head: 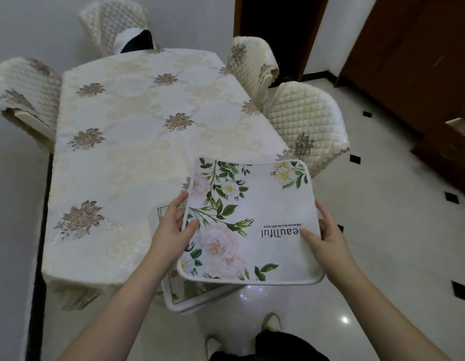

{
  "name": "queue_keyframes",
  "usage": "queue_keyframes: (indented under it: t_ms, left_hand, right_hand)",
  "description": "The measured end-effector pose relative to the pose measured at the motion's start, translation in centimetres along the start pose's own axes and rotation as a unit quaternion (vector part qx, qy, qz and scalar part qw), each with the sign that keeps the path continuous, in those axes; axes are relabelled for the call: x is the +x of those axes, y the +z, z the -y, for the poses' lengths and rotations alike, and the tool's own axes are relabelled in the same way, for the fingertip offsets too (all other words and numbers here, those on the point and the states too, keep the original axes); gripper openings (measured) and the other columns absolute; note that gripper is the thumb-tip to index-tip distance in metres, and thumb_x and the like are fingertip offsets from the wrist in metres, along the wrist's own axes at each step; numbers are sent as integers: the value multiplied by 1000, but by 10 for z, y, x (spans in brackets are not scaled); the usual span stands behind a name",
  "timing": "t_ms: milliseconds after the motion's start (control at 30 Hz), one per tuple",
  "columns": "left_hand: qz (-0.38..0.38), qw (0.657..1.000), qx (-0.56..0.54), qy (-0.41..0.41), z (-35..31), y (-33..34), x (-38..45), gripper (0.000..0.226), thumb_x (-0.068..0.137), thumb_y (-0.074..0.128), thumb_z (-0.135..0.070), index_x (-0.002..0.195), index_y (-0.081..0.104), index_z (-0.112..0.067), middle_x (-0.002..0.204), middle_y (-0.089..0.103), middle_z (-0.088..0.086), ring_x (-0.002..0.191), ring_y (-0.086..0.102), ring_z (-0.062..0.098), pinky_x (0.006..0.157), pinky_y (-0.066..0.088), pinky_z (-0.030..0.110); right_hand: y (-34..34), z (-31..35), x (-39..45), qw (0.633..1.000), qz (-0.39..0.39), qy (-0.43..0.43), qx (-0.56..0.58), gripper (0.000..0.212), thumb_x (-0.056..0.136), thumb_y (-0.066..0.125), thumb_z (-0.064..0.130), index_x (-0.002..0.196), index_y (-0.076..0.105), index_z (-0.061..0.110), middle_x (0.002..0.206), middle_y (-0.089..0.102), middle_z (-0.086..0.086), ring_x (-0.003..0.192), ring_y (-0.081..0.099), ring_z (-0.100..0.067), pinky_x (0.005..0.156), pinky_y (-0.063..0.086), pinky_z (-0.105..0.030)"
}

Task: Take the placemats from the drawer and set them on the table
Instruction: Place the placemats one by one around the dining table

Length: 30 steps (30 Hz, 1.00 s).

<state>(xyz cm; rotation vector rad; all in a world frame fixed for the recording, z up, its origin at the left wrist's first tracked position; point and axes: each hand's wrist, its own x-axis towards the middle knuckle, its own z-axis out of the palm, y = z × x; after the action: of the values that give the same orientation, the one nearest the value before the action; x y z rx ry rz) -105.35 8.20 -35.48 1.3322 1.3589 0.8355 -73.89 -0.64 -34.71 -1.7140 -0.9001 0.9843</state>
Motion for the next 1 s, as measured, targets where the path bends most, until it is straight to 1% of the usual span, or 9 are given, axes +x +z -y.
queue_keyframes:
  t_ms: [100, 267, 333, 433, 533, 633, 700, 800, 1000]
  left_hand:
    - [36, 999, -23, -2, -12, 17, 6, 59, 97, 61, -12, 145, 39, -38, 107, 76, -4, 93, 75, 18, 86, 58, 52]
    - [91, 995, -44, -17, -32, 49, 10, 65, 97, 61, -11, 148, 35, -42, 107, 77, 0, 92, 75, 27, 83, 58, 56]
    - [100, 994, -49, -20, -39, 65, 11, 66, 96, 60, -7, 149, 35, -39, 108, 76, -1, 91, 75, 25, 81, 59, 52]
    - [121, 990, -68, -17, -54, 91, 5, 61, 96, 59, -4, 145, 41, -35, 115, 74, 0, 93, 75, 19, 74, 62, 37]
    - [134, 989, -59, -2, -70, 123, -5, 55, 97, 60, -7, 141, 43, -36, 114, 73, -3, 92, 75, 16, 67, 60, 27]
    - [151, 988, -31, 16, -84, 163, -17, 52, 97, 62, -11, 140, 45, -35, 113, 73, 0, 94, 74, 21, 74, 62, 41]
    - [160, 987, -12, 28, -94, 191, -25, 51, 97, 62, -12, 138, 47, -36, 113, 73, 0, 92, 75, 21, 75, 62, 49]
    - [176, 983, 16, 48, -110, 235, -37, 51, 96, 63, -13, 137, 47, -38, 114, 73, -2, 92, 74, 19, 75, 62, 50]
    - [194, 978, 20, 76, -127, 311, -59, 57, 95, 63, -10, 135, 44, -45, 115, 73, -3, 96, 74, 20, 79, 61, 47]
  right_hand:
    - [-22, -5, -12, 999, -40, 7, 31, 71, 90, 63, 3, 142, 37, 43, 104, 70, 8, 96, 70, -13, 87, 56, -42]
    - [-55, -10, -26, 996, -75, 2, 52, 72, 90, 64, 3, 144, 37, 43, 107, 70, 4, 97, 70, -18, 85, 56, -43]
    - [-69, -12, -31, 994, -87, 2, 59, 72, 90, 63, 3, 145, 36, 40, 105, 70, 2, 95, 70, -20, 83, 57, -42]
    - [-94, -19, -39, 992, -101, -2, 73, 70, 90, 63, 2, 144, 36, 40, 109, 69, -6, 95, 70, -22, 81, 57, -43]
    - [-124, -27, -50, 989, -117, -4, 90, 69, 90, 63, 2, 139, 39, 43, 111, 69, -5, 97, 70, -21, 77, 58, -37]
    - [-162, -37, -62, 985, -136, -1, 104, 69, 90, 63, 1, 137, 40, 45, 110, 69, -2, 97, 70, -19, 78, 57, -36]
    - [-191, -46, -70, 982, -151, 9, 118, 69, 89, 63, 1, 138, 41, 45, 108, 70, -2, 95, 71, -21, 80, 57, -41]
    - [-236, -59, -82, 976, -170, 26, 135, 71, 89, 64, 1, 143, 38, 39, 105, 72, -3, 93, 71, -24, 82, 57, -47]
    - [-315, -75, -98, 968, -186, 40, 165, 62, 89, 66, 3, 138, 45, 35, 100, 75, -4, 89, 73, -27, 77, 59, -46]
